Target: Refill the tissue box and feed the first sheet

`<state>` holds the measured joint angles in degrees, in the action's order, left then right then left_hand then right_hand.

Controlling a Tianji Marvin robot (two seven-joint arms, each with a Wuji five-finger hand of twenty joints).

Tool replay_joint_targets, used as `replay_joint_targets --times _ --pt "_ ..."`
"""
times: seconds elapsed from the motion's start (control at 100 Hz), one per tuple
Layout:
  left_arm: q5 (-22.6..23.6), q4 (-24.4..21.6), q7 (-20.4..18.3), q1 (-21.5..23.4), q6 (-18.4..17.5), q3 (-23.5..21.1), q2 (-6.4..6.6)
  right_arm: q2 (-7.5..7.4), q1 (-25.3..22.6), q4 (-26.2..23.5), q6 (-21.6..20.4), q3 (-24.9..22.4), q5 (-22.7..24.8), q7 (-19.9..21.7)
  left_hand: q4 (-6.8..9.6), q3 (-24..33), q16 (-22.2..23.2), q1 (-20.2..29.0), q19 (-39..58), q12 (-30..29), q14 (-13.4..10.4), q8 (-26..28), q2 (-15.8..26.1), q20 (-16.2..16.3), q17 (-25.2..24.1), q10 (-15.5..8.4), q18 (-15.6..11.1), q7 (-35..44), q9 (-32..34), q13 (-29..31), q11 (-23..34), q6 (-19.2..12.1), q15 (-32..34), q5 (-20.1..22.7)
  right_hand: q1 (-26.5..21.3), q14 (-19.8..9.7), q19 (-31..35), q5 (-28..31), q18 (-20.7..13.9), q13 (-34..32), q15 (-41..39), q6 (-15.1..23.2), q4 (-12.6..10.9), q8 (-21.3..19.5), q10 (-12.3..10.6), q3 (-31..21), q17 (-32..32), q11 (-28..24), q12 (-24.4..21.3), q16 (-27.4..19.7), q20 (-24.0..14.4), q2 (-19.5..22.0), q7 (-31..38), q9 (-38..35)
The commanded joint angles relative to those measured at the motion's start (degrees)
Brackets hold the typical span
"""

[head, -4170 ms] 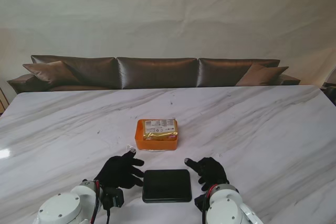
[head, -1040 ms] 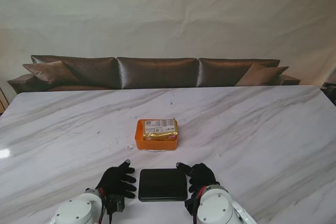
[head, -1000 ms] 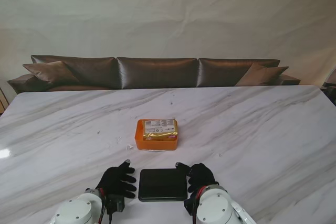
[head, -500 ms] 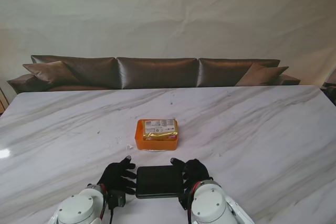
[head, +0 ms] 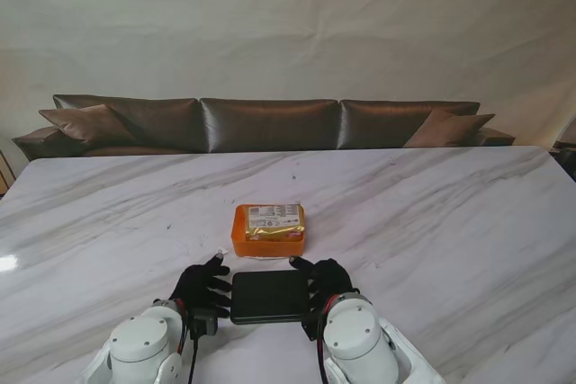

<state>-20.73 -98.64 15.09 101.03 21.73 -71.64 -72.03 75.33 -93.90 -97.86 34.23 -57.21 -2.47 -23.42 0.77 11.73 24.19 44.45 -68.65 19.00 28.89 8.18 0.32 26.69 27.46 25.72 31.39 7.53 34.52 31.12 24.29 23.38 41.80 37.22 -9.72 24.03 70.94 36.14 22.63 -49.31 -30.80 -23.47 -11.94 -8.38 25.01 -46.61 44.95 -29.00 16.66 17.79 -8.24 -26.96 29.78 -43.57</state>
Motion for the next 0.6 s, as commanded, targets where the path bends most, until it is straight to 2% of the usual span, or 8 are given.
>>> replay_joint_targets --times 0.0,0.4,0.59 --pt "-0.49 0.78 -1.10 -0.38 -0.01 0.86 -1.04 1.19 0.41 0.40 -0.60 0.88 -0.86 1.41 1.26 0.26 -0.55 -1.04 129.78 -0.43 1.09 -0.76 -1.05 -0.19 1.24 -0.43 -3.78 0.20 0.56 -4.37 -0.63 0.59 -7.03 1.48 -0.10 -1.86 -0.11 1.17 -4.98 -1.35 0.76 -0.72 -1.62 -0.10 0.47 1.32 1.30 -1.09 -0.11 -0.79 0.74 0.60 0.79 -0.97" --pt "-0.41 3.80 -0.71 -4.42 0.09 1.42 -1.52 1.75 3.90 3.77 -0.83 0.91 -2.31 1.43 1.24 0.37 -0.58 -1.34 130.22 -0.47 1.24 -0.59 -1.07 0.13 1.19 -0.71 -3.50 0.50 0.90 -4.30 -0.68 -0.36 -7.09 1.52 -0.09 -1.90 -0.09 1.23 -5.14 -1.35 0.79 -0.23 -1.69 -0.14 0.29 1.31 1.16 -0.82 -0.21 -0.80 0.77 0.49 0.85 -0.92" --pt "0.13 5.92 -1.17 -6.04 -0.53 1.87 -1.57 1.89 4.91 4.97 -1.02 0.92 -2.89 1.54 1.33 0.32 -0.60 -1.45 130.51 -0.44 1.21 -0.42 -0.96 0.39 0.70 -1.56 -3.82 0.77 1.19 -4.56 -0.61 -1.17 -7.17 1.38 0.06 -1.82 -0.04 1.15 -5.13 -1.26 0.80 -0.19 -1.68 -0.12 0.35 1.32 1.14 -0.79 -0.21 -0.79 0.74 0.49 0.78 -0.87"
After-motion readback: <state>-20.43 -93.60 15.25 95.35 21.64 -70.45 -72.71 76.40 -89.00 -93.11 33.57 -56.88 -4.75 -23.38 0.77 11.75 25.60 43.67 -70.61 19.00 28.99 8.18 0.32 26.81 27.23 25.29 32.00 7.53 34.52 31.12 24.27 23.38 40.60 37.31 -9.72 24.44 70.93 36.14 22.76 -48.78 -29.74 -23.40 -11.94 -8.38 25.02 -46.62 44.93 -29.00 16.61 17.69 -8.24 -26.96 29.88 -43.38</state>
